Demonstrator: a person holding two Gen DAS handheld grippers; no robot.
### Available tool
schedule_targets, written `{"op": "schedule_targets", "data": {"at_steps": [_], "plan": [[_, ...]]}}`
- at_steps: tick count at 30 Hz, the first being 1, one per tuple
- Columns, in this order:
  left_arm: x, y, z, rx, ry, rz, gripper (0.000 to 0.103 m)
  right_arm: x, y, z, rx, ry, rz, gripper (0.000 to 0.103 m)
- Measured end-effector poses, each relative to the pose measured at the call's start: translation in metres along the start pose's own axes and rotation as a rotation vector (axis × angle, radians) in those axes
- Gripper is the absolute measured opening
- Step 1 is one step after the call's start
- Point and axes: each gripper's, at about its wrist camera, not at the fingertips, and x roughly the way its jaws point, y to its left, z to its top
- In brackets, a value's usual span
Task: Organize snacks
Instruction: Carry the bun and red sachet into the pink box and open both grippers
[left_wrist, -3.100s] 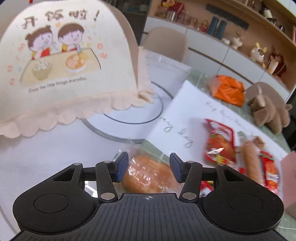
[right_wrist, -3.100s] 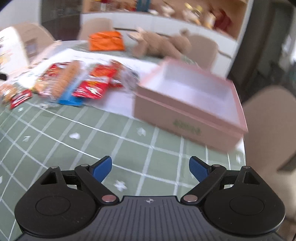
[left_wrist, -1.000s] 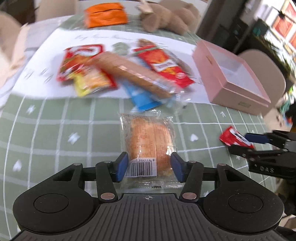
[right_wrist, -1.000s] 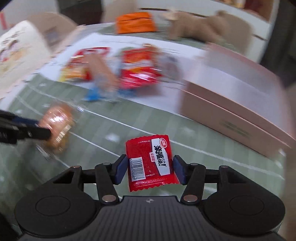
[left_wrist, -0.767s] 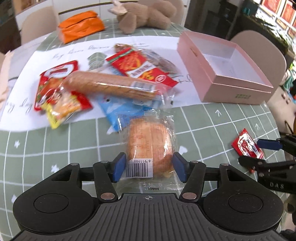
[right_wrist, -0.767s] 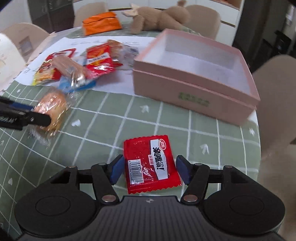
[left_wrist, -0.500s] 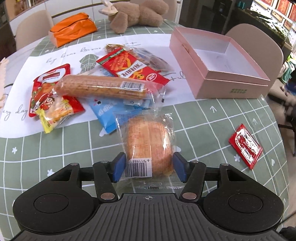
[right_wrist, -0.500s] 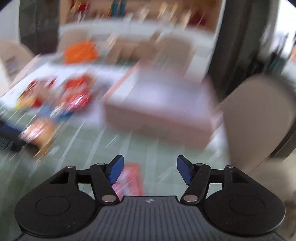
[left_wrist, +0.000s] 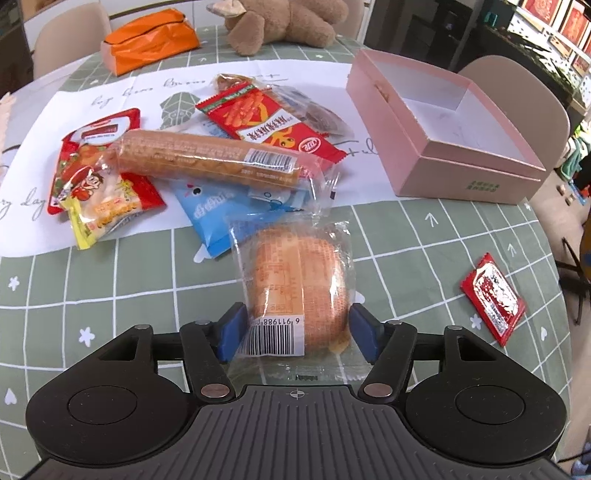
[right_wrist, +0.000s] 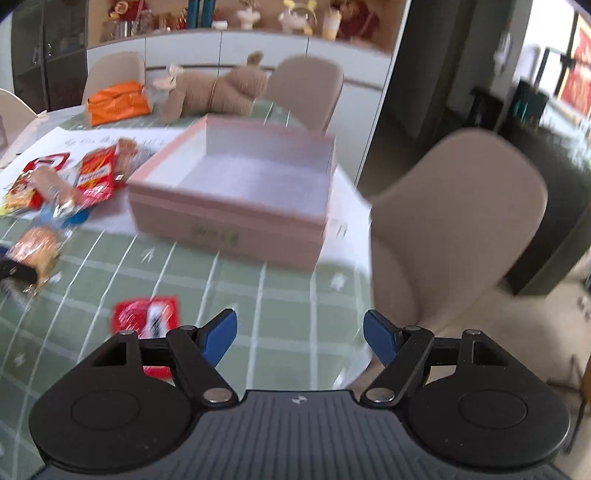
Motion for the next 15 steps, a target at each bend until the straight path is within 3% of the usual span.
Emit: {"op": "schedule_targets", "data": {"at_steps": [3,6,12,13,14,15], "plan": [[0.001,-0.002,0.0,0.013,-0.013,-0.015,0.065,0.002,0.016,-0.007,0.055,0.066,0.154,0.077],[-0.004,-0.001,-0.004,0.008,-0.032,-0.041,0.058,0.012,0.037,-0.007,0.088,0.096,0.239,0.078],[-0.022,-0.011,-0.019,0.005,-0.043,-0.087,0.057,0.043,0.073,0.003,-0.03,0.114,0.228,0.077],[-0.028,-0.014,-0.02,0.017,-0.05,-0.093,0.057,0.046,0.076,0.005,-0.051,0.108,0.222,0.072],[-0.034,-0.018,-0.019,0.028,-0.058,-0.097,0.057,0.047,0.077,0.005,-0.069,0.103,0.22,0.059],[-0.041,-0.021,-0.018,0.035,-0.069,-0.105,0.057,0.047,0.079,0.006,-0.096,0.1,0.21,0.057]]}}
